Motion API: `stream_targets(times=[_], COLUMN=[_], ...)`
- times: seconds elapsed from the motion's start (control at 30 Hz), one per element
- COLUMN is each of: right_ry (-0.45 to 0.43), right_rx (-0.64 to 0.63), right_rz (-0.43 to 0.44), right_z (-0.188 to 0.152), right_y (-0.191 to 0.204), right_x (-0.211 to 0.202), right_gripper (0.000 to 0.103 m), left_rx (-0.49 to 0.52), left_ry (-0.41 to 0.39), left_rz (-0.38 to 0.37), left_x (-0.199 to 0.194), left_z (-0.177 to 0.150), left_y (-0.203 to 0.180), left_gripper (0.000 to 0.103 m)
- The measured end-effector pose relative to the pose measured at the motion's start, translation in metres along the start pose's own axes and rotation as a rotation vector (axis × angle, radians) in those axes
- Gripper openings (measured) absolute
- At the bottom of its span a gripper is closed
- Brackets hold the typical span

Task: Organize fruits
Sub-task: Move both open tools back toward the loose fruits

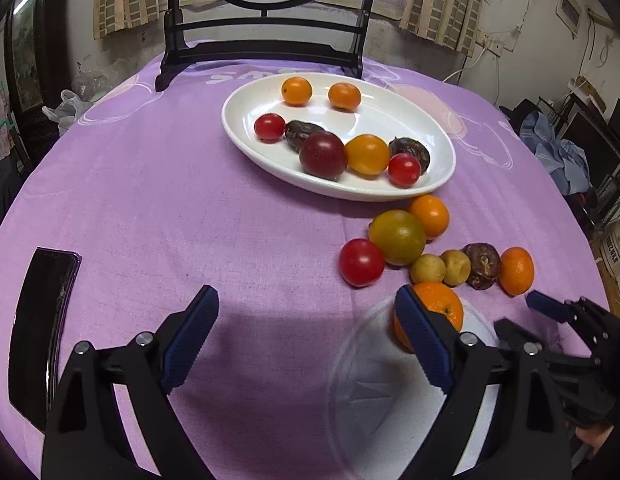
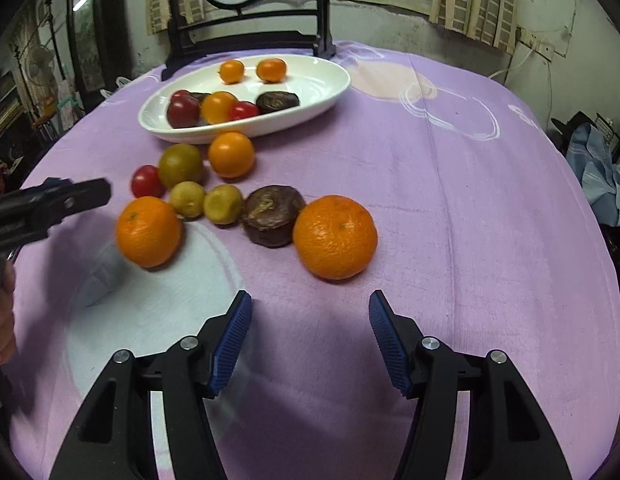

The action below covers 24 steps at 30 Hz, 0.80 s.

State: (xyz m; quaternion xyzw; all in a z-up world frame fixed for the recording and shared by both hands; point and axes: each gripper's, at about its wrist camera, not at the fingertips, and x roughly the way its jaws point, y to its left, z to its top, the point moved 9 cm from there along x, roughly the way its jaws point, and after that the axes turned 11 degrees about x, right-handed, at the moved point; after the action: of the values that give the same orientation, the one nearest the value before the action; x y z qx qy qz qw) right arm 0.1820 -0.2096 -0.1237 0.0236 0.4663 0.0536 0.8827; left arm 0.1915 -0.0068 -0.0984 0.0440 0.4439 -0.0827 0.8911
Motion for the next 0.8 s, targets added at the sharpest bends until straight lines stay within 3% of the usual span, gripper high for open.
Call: stream_targets(times=[0.23,0.3,0.57,0.63,0.73,0.8], right_ry=[-0.012,-0.021,-0.03,-0.031,0.003,0.003], right_rx=[0.01,0.02,0.049,0.026,0.014,0.018], right_rz=[-0.009,-0.017,0.053,0.076,0.102,0.084], right_z=[0.021,0.022,0.012,0.005,-0.006,-0.006], right_y=[0.002,-0.003,-0.002,0.006,0.013,0.011], right_x=[0.015,0.013,-0.007,-0.015,-0.014,-0.013], right_gripper=[0.058,0.036,0.035,0.03,0.031,0.049], left_rx=[0.017,0.02,0.061,0.07,0.07,0.067], left_ry=[0.018,0.027,0.004,-0.003,-0.009,-0.006], left_rz=[-0.011,-0.017,-0.012,-0.005,0.005,0.0], left_x=[0.005,0.006,0.002,0.001,0.001,0.001], left_z=[-0.002,-0.004,-0.003,-0.003,-0.003,-0.003], left_y=[-0.004,-0.005,-0.014,-0.016,-0.015,-0.014], left_gripper=[0.088,0.088,0.088,0.088,0.088,0.088])
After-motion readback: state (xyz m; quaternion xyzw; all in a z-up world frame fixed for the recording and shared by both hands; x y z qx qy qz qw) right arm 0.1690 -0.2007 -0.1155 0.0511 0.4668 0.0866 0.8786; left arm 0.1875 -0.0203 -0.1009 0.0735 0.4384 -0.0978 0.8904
